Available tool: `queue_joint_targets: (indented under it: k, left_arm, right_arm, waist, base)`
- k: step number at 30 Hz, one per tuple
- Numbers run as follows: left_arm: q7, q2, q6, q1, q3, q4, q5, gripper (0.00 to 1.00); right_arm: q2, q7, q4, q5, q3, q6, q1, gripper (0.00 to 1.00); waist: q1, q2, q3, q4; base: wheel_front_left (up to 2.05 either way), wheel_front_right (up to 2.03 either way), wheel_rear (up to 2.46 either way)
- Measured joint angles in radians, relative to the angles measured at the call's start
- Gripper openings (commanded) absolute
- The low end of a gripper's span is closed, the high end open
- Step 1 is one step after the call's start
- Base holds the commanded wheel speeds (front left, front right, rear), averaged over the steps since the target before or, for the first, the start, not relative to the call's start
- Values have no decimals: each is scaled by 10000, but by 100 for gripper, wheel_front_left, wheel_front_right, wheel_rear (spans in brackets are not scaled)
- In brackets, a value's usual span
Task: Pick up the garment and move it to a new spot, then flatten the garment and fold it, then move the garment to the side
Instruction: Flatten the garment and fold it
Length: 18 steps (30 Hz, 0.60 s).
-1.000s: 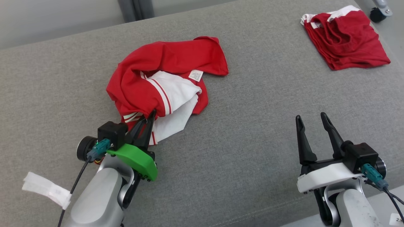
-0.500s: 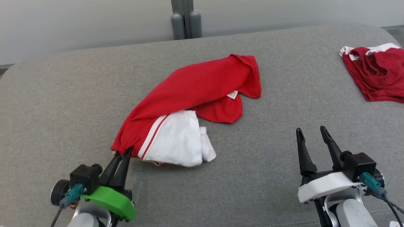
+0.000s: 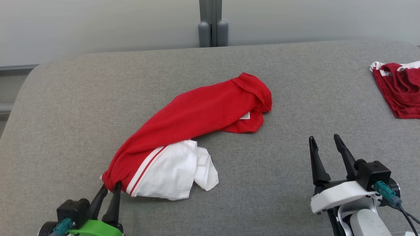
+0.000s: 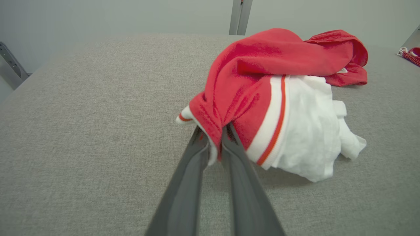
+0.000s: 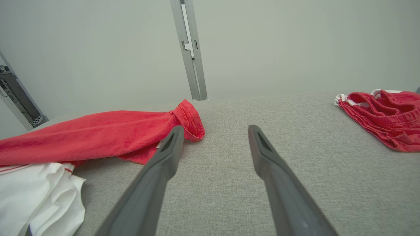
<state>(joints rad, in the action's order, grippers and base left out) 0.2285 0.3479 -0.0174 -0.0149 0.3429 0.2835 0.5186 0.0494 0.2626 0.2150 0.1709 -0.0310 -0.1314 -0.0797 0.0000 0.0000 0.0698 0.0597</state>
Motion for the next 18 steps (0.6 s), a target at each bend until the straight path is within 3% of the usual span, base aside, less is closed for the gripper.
queue_joint_targets:
  k: [7,18]
  left_arm:
    - [280,-347,117,-167,-313,-284,-117,100]
    - [339,-1005,136,-43,-1887,-1277,-1026,100]
  right_arm:
    - [0,0,71,6,-8,0,101,100]
    - [2,0,75,0,242,0,301,100]
  waist:
    - [0,0,-268,12]
    - [0,0,-517,219]
  base:
    - [0,0,0]
    - [0,0,0]
